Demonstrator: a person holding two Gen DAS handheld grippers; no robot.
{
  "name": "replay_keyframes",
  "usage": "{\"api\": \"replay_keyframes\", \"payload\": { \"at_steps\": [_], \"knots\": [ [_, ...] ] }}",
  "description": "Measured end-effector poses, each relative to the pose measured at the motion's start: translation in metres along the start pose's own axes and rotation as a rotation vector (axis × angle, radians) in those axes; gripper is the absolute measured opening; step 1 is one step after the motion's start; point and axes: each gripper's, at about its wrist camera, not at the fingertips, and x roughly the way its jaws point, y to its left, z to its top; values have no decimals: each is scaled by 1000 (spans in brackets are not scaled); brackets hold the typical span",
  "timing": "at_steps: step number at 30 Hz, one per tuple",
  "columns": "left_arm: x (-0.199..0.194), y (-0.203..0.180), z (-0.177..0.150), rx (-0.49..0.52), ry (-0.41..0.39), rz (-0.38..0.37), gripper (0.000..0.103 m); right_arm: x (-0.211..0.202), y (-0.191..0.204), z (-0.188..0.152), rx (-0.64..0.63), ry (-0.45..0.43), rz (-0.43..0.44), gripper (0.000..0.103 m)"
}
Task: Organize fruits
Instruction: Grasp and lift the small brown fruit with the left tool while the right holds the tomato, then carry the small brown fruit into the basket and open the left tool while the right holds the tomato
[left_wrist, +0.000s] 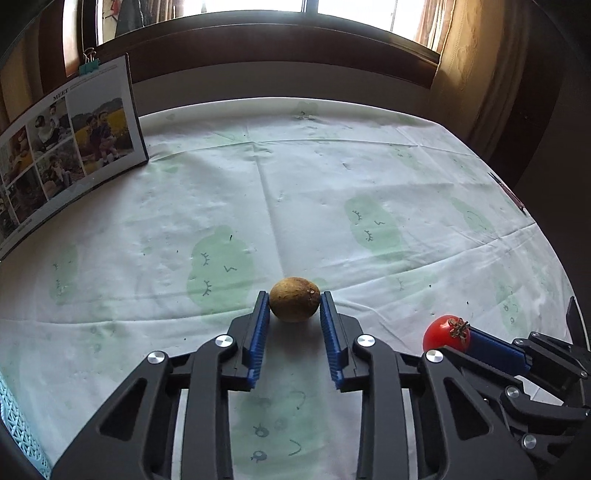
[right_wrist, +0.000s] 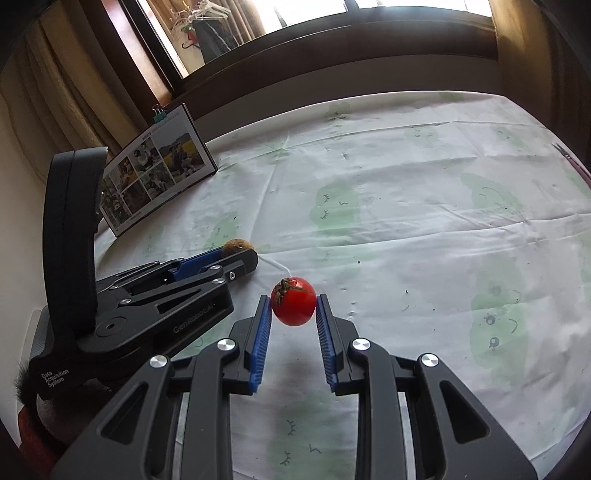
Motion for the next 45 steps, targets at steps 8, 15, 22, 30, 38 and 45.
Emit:
{"api": "replay_keyframes", "payload": {
  "at_steps": [8, 15, 22, 30, 38, 45],
  "knots": [
    [-13, 1, -8, -8, -19, 10, 29, 1, 0, 0, 4, -3, 0, 25],
    [-46, 11, -18, -28, -79, 66, 29, 1, 3, -2, -5, -2, 13, 25],
    [-84, 32, -34, -86, -137, 112, 29, 3, 10, -5, -26, 0, 19, 25],
    [-132, 63, -58, -156, -212, 185, 29, 5, 16, -10, -45, 3, 14, 25],
    [-180, 113, -96, -265, -241, 273, 29, 1, 33, -13, -76, 6, 30, 25],
    [-207, 150, -127, -331, -236, 365, 29, -4, 61, -18, -111, 9, 75, 25]
  ]
}}
